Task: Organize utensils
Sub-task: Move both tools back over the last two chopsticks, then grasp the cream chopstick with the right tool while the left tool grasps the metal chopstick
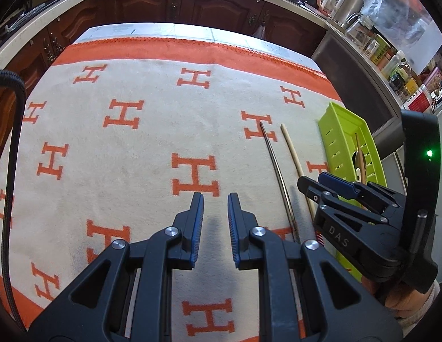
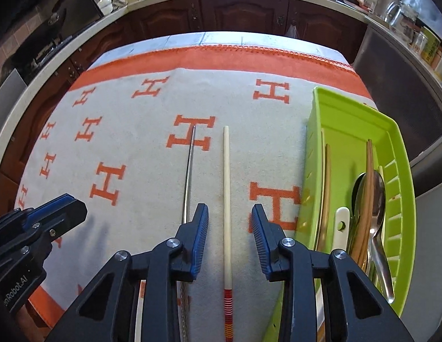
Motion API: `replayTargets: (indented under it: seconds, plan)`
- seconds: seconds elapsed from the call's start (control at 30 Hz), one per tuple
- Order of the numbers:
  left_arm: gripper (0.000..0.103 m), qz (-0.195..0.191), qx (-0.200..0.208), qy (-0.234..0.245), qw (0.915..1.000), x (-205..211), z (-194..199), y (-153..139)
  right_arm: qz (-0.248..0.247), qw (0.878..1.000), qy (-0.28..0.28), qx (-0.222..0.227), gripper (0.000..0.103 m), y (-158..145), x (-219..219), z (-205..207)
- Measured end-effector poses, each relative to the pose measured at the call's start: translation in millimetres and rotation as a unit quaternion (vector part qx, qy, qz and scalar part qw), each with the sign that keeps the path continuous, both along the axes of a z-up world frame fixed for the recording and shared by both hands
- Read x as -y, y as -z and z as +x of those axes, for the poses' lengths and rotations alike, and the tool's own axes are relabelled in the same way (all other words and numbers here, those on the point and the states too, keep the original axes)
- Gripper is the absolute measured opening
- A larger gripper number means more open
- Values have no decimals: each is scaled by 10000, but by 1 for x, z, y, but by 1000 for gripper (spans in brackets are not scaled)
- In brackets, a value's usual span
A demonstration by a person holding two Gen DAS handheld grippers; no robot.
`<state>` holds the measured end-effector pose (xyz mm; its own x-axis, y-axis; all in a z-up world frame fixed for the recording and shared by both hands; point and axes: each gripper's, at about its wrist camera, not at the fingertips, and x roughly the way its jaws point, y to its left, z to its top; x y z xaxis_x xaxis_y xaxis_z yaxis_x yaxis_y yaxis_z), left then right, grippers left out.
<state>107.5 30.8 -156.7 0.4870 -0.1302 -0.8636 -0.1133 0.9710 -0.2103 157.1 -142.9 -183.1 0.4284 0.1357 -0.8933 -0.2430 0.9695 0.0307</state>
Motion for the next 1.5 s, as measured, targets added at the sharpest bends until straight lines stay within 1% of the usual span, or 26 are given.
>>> replayTargets:
  seconds: [0.1,0.17,0.23,0.3,0.43,0.47,0.5,0.53,0.57,0.6,0.9,1.17,1.23,1.27,1.33,1.37,1.5]
  plan:
    - [14,-40,-15,-9,10000,-2,0,2,-261,9995,-108,-142,33,5,-9,4]
    - [14,-54,-26,-11,10000,-3,0,4,-331,9989,-203,-255,33,6,-15,5]
    - [14,-71,-32,-15,10000,-4,0,6,-574,9974,-282,-342,33,10,-22,8]
    - [14,-78,-41,-29,10000,-5,0,7,-604,9971,-297,-366,33,11,-23,9]
    - [14,-119,-72,-37,9999,-6,0,10,-499,9973,-271,-455,32,10,-22,12]
    - [14,-126,-76,-31,9999,-6,0,11,-487,9973,-272,-476,30,10,-22,12]
    - [14,-130,-78,-24,9999,-7,0,12,-456,9974,-284,-488,20,9,-22,11]
    - [14,-130,-79,-15,9999,-6,0,12,-226,9971,-355,-631,11,10,-23,10]
    - [14,-131,-81,-9,9999,-6,0,12,-46,9962,-367,-784,9,11,-21,9]
    - [14,-132,-82,-1,9999,-5,0,12,37,9966,-345,-745,7,10,-22,8]
    - [14,-78,-88,48,9999,-2,0,14,228,9979,-239,-557,7,11,-24,3]
    - [14,-38,-128,39,9999,1,-1,17,29,9988,-393,-292,9,11,-28,-8]
    - [14,-29,-142,48,9999,3,0,18,-21,9990,-405,-165,8,12,-29,-13]
    - [14,-28,-153,53,9999,3,0,19,-21,9992,-376,-139,6,12,-29,-14]
    - [14,-64,-168,75,9998,4,0,20,188,9994,-190,-217,5,11,-22,-15]
    - [14,-116,-172,91,9997,5,0,20,408,9987,-102,-298,5,9,-16,-15]
    - [14,-255,-184,146,9994,9,4,22,877,9957,161,-248,5,-3,6,-20]
